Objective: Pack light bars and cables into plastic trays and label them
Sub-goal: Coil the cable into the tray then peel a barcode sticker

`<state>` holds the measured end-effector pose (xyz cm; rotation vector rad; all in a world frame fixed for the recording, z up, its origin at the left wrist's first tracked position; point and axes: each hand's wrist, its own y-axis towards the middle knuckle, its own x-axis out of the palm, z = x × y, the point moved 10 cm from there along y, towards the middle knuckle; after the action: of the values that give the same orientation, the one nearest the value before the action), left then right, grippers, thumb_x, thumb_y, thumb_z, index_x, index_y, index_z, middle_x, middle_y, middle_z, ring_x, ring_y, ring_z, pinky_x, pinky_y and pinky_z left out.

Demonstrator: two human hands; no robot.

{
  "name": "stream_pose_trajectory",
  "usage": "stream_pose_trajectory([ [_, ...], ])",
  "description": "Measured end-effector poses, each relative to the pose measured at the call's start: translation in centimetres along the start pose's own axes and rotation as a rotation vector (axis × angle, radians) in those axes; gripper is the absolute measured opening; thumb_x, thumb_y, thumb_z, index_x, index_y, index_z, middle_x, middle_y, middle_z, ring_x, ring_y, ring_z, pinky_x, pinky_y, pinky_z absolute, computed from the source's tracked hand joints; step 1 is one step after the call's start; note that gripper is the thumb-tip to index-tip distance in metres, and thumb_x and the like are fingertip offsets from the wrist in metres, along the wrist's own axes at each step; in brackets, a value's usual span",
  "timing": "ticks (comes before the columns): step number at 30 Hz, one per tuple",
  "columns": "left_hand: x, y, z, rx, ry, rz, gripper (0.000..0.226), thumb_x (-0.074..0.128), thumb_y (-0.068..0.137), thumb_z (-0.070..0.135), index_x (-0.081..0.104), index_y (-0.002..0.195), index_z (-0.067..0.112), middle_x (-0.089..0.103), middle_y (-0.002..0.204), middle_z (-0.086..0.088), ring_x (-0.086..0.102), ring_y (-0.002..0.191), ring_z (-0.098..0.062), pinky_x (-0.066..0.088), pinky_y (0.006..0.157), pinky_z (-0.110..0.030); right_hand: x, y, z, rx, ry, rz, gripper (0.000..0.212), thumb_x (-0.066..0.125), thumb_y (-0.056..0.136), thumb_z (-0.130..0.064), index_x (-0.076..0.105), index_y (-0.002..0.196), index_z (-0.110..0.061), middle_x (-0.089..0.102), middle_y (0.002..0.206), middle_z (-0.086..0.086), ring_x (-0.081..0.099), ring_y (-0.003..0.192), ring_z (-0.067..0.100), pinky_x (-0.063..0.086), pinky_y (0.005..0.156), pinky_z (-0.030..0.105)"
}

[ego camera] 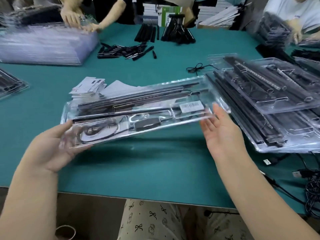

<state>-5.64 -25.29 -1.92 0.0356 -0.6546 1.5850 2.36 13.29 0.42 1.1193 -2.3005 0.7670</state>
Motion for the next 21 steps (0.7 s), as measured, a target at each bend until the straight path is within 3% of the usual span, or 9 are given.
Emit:
stream_pose_trajectory([
  [2, 2.0, -1.0, -0.7, 0.041, -0.079, -0.023, 0.029, 0.039, 0.100, 0.018, 0.068, 0.102, 0.016, 0.064, 0.088, 0.000, 0.066, 0.091, -0.010, 0.060, 0.059, -0.037, 2.5, -0.2, 0.5, -0.002, -0.036, -0.105, 0.021, 0.065, 0.087, -0.010, 0.061, 0.107, -0.006, 0.073, 0.085, 0.008, 0.071, 0.082, 0.020, 0.055, 0.066, 0.023],
  [4, 4.3, -2.3, -1.8, 0.104, -0.146, -0.004, 0.035, 0.040, 0.099, 0.011, 0.066, 0.076, 0.017, 0.060, 0.063, 0.004, 0.065, 0.072, -0.007, 0.059, 0.056, -0.036, 5.3, -1.0, 1.9, 0.020, -0.142, -0.219, 0.032, 0.066, 0.084, -0.010, 0.055, 0.115, -0.006, 0.074, 0.086, 0.008, 0.071, 0.085, 0.024, 0.056, 0.068, 0.026],
  [6, 7.7, -4.0, -2.9, 0.158, -0.241, -0.080, 0.031, 0.044, 0.094, 0.005, 0.068, 0.076, 0.013, 0.067, 0.064, 0.002, 0.068, 0.071, -0.011, 0.060, 0.062, -0.038, 7.5, -1.9, 4.2, 0.069, -0.268, -0.325, 0.053, 0.071, 0.078, -0.018, 0.050, 0.126, -0.010, 0.073, 0.097, 0.008, 0.070, 0.090, 0.023, 0.057, 0.072, 0.028],
  [8, 11.3, -5.3, -4.1, 0.185, -0.317, -0.202, 0.023, 0.047, 0.086, 0.006, 0.066, 0.099, 0.007, 0.074, 0.090, -0.007, 0.071, 0.087, -0.019, 0.059, 0.070, -0.037, 8.6, -2.5, 6.4, 0.108, -0.402, -0.388, 0.066, 0.069, 0.083, -0.022, 0.038, 0.141, -0.021, 0.064, 0.119, 0.009, 0.066, 0.102, 0.022, 0.056, 0.082, 0.033],
  [10, 13.9, -6.4, -5.2, 0.195, -0.355, -0.284, 0.037, 0.046, 0.088, 0.004, 0.054, 0.123, 0.000, 0.068, 0.115, -0.015, 0.066, 0.105, -0.026, 0.057, 0.078, -0.036, 8.7, -2.3, 7.3, 0.101, -0.432, -0.374, 0.061, 0.062, 0.090, -0.018, 0.033, 0.142, -0.032, 0.062, 0.122, 0.006, 0.065, 0.102, 0.019, 0.057, 0.081, 0.035],
  [13, 15.4, -7.2, -6.9, 0.201, -0.237, -0.311, 0.048, 0.049, 0.090, -0.004, 0.041, 0.137, 0.002, 0.061, 0.126, -0.017, 0.060, 0.115, -0.029, 0.053, 0.089, -0.039, 8.1, -1.5, 7.2, 0.112, -0.296, -0.342, 0.052, 0.051, 0.094, -0.004, 0.039, 0.139, -0.026, 0.066, 0.118, 0.004, 0.065, 0.094, 0.020, 0.057, 0.074, 0.035],
  [16, 15.4, -7.3, -7.8, 0.193, -0.045, -0.290, 0.050, 0.068, 0.083, 0.005, 0.048, 0.128, 0.011, 0.068, 0.116, -0.004, 0.065, 0.107, -0.022, 0.055, 0.084, -0.032, 6.7, -0.6, 7.1, 0.198, -0.166, -0.301, 0.057, 0.049, 0.093, 0.001, 0.035, 0.144, -0.021, 0.063, 0.124, 0.006, 0.065, 0.101, 0.024, 0.054, 0.085, 0.043],
  [18, 14.8, -7.2, -8.4, 0.130, 0.077, -0.227, 0.041, 0.076, 0.070, 0.021, 0.058, 0.106, 0.012, 0.072, 0.087, 0.002, 0.069, 0.089, -0.019, 0.056, 0.071, -0.025, 5.8, -0.1, 6.7, 0.212, -0.121, -0.265, 0.061, 0.050, 0.092, 0.002, 0.031, 0.146, -0.020, 0.065, 0.120, 0.006, 0.066, 0.098, 0.024, 0.053, 0.087, 0.043],
  [21, 15.0, -7.4, -10.3, -0.037, 0.256, -0.248, 0.032, 0.075, 0.071, 0.029, 0.064, 0.089, 0.006, 0.071, 0.073, -0.003, 0.070, 0.068, -0.020, 0.056, 0.059, -0.025, 5.4, 0.2, 6.3, 0.187, -0.127, -0.250, 0.061, 0.049, 0.092, 0.004, 0.033, 0.145, -0.019, 0.067, 0.117, 0.006, 0.066, 0.091, 0.021, 0.053, 0.087, 0.042],
])
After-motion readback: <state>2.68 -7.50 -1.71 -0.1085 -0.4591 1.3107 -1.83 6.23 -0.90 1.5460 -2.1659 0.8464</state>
